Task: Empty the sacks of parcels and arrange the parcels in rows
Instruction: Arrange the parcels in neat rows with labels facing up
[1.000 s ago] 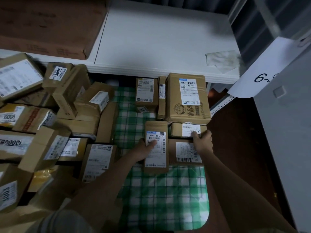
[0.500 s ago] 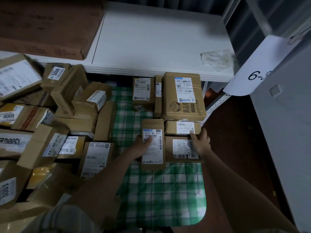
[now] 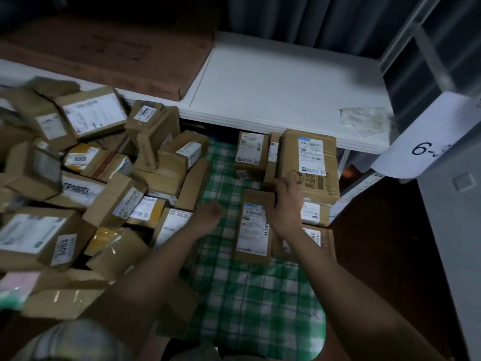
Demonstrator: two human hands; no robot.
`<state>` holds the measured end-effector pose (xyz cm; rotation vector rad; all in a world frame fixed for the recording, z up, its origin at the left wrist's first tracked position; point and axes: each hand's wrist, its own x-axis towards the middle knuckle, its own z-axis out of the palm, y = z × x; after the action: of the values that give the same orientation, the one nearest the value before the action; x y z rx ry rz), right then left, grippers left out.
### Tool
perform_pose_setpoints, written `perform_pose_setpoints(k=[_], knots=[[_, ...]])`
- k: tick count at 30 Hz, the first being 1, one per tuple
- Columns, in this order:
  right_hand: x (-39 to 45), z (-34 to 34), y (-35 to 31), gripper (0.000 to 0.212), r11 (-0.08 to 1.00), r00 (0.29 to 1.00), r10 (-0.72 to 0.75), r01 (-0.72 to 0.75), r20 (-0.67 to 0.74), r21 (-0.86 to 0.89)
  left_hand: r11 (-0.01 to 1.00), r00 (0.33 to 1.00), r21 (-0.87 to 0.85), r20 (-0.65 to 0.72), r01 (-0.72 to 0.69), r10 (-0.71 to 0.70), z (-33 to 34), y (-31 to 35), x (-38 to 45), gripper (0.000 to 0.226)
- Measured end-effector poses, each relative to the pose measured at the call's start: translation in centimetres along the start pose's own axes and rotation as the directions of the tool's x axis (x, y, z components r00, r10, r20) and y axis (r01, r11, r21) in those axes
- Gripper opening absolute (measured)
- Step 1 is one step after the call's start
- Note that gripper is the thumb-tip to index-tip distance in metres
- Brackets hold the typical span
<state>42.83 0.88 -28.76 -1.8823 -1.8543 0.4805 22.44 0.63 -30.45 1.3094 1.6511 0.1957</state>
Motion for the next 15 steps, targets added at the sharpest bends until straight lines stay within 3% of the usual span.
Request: perform_pose_setpoints(k=[6, 10, 13, 15], knots=[[2.5, 3.7, -6.0, 0.047, 0.990, 0.966, -0.127, 0.136, 0.224, -0.027, 0.993, 0.967, 0.085, -0.233, -0.083, 0.101, -7.1, -0.6, -2.0, 0.028], [5.3, 6.9, -10.8, 0.049, 0.996, 0.938, -0.085, 0.078, 0.335, 0.032, 0.985, 0.943, 0.143, -0.305, -0.095, 0.135, -11.6, -1.1, -2.3, 0.024], [8.0, 9.5, -14.4, 0.042, 0.974, 0.900, 0.010, -0.107, 0.436, 0.198, 0.967, 0.933, 0.225, -0.309, -0.117, 0.185, -14.1, -1.3, -1.3, 0.025], [9.7, 11.0, -16.2, 0.034, 0.823, 0.872, 0.160, -0.376, 0.462, 0.425, 0.943, 0.918, 0.295, -0.312, -0.152, 0.245, -15.4, -1.9, -0.1, 0.028]])
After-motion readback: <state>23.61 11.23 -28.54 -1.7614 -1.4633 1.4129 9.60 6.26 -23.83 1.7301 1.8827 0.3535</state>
